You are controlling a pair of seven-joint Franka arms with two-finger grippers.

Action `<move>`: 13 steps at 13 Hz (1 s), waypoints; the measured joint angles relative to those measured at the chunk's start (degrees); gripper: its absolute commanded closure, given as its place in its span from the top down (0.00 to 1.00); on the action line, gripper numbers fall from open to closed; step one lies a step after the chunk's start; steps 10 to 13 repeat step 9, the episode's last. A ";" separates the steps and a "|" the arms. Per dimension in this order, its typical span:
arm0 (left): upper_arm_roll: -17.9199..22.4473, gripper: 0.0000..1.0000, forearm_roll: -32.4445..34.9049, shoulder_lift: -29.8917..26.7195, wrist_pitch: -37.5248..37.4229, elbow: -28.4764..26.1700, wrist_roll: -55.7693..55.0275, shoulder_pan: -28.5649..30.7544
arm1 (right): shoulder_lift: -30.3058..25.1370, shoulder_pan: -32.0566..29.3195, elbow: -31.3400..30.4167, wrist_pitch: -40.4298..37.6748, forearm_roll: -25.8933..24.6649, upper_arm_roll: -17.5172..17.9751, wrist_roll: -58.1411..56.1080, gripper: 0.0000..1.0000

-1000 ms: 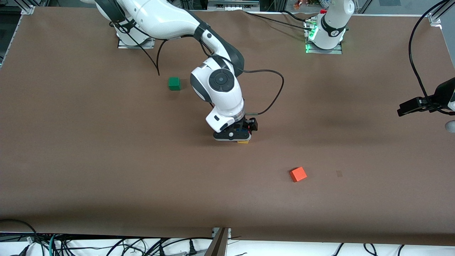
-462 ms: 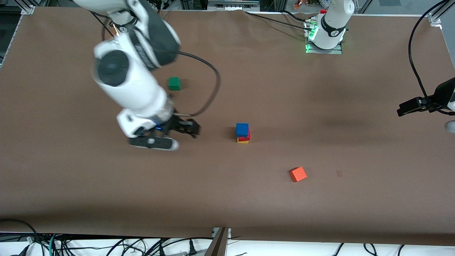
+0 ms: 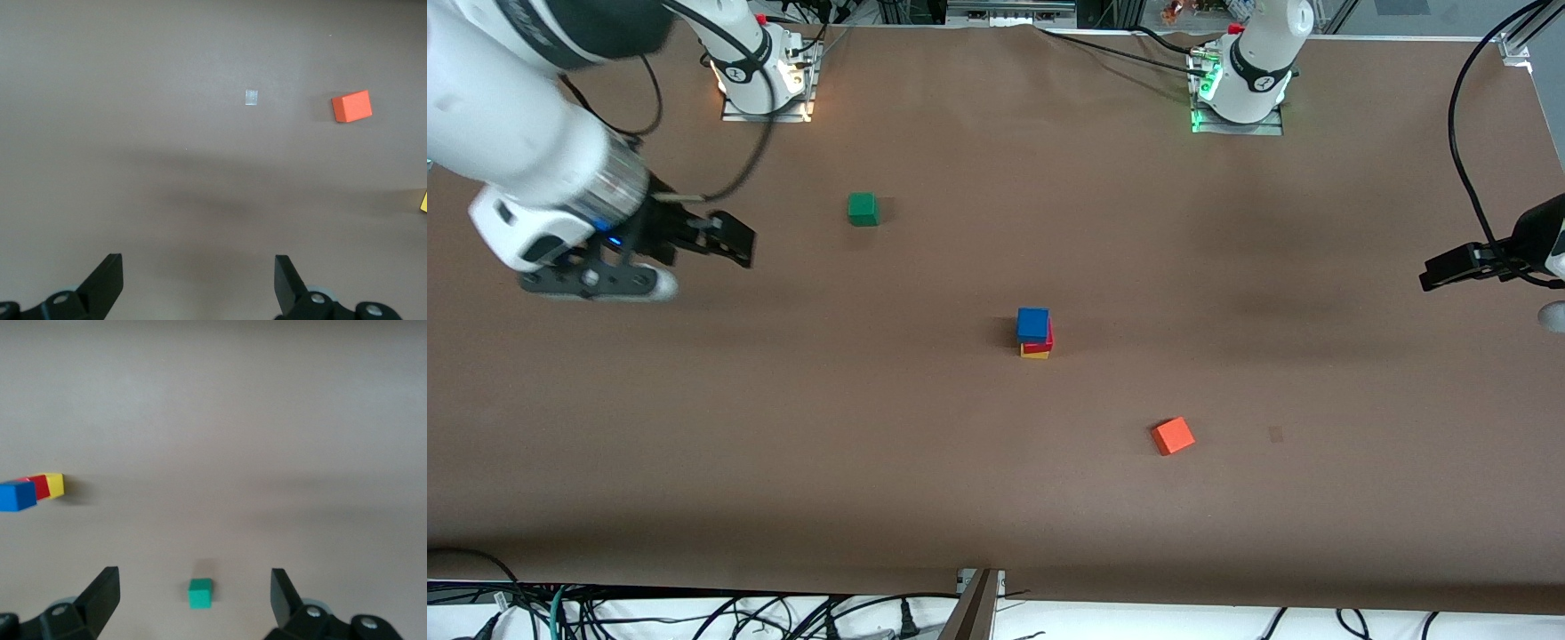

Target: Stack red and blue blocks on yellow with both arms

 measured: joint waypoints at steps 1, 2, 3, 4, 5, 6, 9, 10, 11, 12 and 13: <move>0.01 1.00 0.00 0.00 0.00 0.00 0.00 0.00 | -3.94 -0.89 -6.13 2.57 -0.10 -0.26 -1.43 1.00; 0.01 1.00 0.00 0.01 0.00 0.00 0.00 0.00 | -7.24 -2.40 -11.71 5.08 -0.15 -0.33 -3.30 1.00; 0.02 1.00 0.00 0.01 0.00 0.00 0.00 0.00 | -9.69 -4.45 -16.16 6.97 -0.18 -0.38 -5.78 1.00; 0.01 1.00 0.00 0.01 0.00 0.00 0.00 0.00 | -11.08 -6.86 -19.06 8.12 -0.31 -0.40 -8.89 1.00; 0.02 1.00 0.00 0.01 0.00 0.00 0.00 0.00 | -11.62 -9.05 -20.53 8.71 -0.87 -0.43 -12.22 1.00; 0.01 1.00 0.00 0.01 0.00 0.00 0.00 0.00 | -11.64 -10.40 -20.90 8.92 -2.11 -0.44 -14.69 1.00; 0.01 1.00 0.00 0.01 0.00 0.00 0.00 0.00 | -11.63 -10.52 -20.82 9.43 -4.14 0.16 -15.81 1.00; 0.01 1.00 0.00 0.01 0.00 0.00 0.00 0.00 | -11.63 -10.52 -20.82 9.43 -4.14 0.16 -15.81 1.00; 0.01 1.00 0.00 0.01 0.00 0.00 0.00 0.00 | -11.63 -10.52 -20.82 9.43 -4.14 0.16 -15.81 1.00; 0.01 1.00 0.00 0.01 0.00 0.00 0.00 0.00 | -11.63 -10.52 -20.82 9.43 -4.14 0.16 -15.81 1.00; 0.01 1.00 0.00 0.01 0.00 0.00 0.00 0.00 | -11.63 -10.52 -20.82 9.43 -4.14 0.16 -15.81 1.00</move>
